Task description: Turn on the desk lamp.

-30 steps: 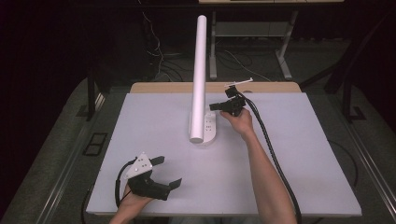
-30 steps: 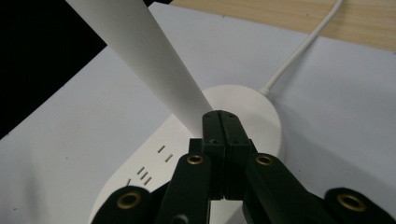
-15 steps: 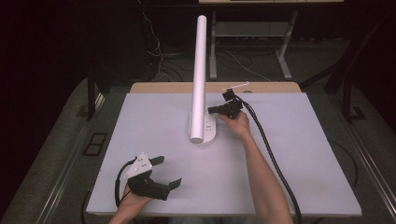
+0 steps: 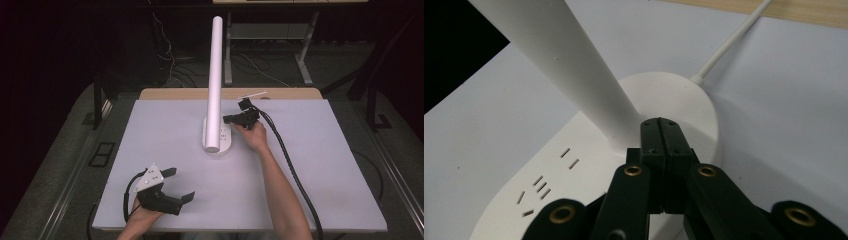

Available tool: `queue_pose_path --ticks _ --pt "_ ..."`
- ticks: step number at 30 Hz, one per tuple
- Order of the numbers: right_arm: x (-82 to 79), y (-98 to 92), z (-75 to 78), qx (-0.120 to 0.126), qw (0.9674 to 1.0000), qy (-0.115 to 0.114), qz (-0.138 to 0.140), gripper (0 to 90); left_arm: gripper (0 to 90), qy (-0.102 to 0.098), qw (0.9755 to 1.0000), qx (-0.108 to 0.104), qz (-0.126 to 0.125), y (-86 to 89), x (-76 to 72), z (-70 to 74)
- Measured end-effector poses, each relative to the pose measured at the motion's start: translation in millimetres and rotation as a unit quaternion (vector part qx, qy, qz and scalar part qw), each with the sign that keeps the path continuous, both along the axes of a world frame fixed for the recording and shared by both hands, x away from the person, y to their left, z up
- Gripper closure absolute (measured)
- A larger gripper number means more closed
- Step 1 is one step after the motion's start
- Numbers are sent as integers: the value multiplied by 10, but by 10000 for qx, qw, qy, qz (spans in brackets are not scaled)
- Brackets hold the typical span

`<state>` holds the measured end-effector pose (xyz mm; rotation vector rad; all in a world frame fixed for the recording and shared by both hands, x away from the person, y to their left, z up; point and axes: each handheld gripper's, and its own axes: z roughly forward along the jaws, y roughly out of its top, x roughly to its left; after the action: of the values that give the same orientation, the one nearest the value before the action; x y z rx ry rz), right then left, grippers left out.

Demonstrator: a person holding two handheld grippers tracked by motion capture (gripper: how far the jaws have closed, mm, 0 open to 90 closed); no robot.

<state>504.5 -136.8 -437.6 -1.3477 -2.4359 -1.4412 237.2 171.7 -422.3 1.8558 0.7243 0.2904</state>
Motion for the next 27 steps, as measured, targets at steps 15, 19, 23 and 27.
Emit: queue_pose_path --ticks 15,19,23,27 --pt "-49 49 -33 222 9997 -54 -16 894 0 16 10000 -20 7 2 8 -4" --pt "-62 20 28 239 9997 -91 12 894 0 33 10000 -40 1 2 6 -3" --pt "-70 -40 107 230 9996 -148 -17 894 0 16 10000 9 -20 3 6 -2" --pt "-83 -123 206 224 9996 -156 -15 894 0 13 10000 8 -21 -5 5 -4"
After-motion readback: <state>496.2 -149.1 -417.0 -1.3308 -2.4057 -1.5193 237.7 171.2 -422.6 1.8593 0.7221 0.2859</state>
